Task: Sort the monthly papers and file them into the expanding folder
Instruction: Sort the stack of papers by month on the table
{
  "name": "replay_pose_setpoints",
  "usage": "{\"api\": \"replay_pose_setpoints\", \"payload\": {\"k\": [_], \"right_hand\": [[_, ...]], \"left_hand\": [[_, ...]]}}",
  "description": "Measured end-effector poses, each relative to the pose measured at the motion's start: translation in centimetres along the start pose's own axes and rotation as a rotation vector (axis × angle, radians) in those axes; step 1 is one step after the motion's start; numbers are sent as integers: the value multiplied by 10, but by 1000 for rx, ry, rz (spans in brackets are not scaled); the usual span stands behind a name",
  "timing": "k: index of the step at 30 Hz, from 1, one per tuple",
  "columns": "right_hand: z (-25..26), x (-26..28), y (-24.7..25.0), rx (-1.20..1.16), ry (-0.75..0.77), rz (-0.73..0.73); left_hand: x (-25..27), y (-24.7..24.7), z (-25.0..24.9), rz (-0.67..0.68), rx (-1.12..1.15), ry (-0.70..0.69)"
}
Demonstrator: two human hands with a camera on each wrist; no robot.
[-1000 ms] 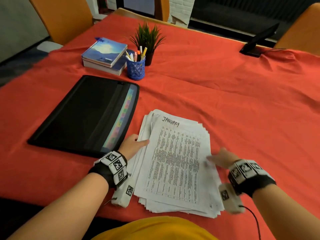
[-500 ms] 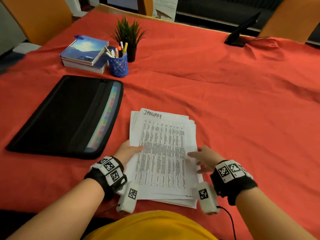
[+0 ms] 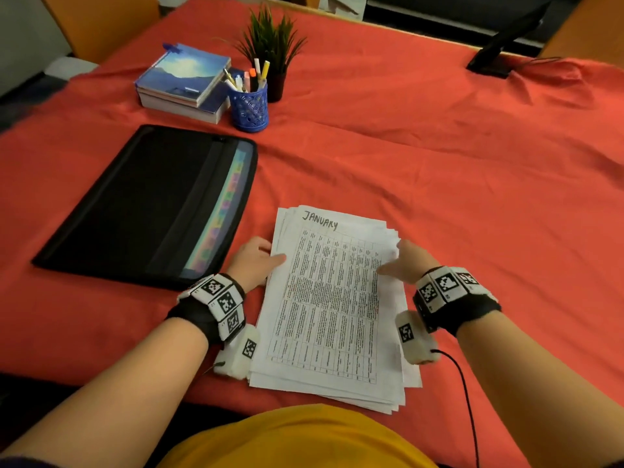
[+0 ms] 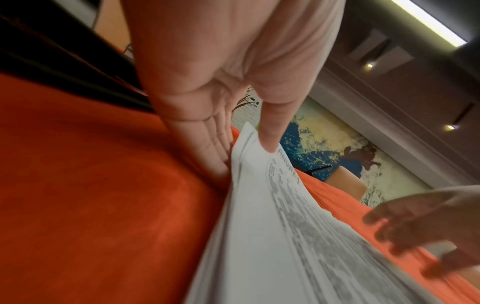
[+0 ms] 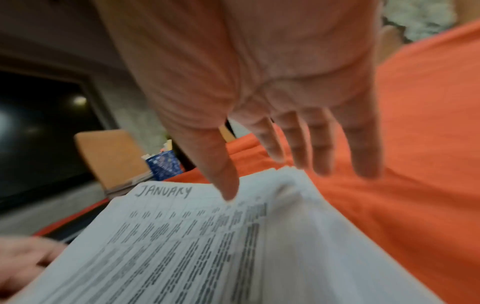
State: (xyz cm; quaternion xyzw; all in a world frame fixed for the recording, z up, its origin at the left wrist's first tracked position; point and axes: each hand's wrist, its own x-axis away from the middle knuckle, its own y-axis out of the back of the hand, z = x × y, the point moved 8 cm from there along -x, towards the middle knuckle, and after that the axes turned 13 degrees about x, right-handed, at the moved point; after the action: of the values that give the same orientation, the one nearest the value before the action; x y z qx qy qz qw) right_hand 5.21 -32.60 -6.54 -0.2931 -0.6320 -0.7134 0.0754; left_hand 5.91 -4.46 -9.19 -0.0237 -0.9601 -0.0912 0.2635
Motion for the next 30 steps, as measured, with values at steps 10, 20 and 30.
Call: {"api": "replay_pose_setpoints", "payload": {"k": [10, 20, 30], "right_hand": [[118, -17, 18, 14, 464, -291], [101, 34, 42, -45, 742, -819], [78, 29, 19, -110, 737, -544]], "left_hand": [[-19, -1, -3, 169, -114, -78], [-42, 14, -45, -48, -127, -312], [-38, -31, -17, 302, 189, -45]]}}
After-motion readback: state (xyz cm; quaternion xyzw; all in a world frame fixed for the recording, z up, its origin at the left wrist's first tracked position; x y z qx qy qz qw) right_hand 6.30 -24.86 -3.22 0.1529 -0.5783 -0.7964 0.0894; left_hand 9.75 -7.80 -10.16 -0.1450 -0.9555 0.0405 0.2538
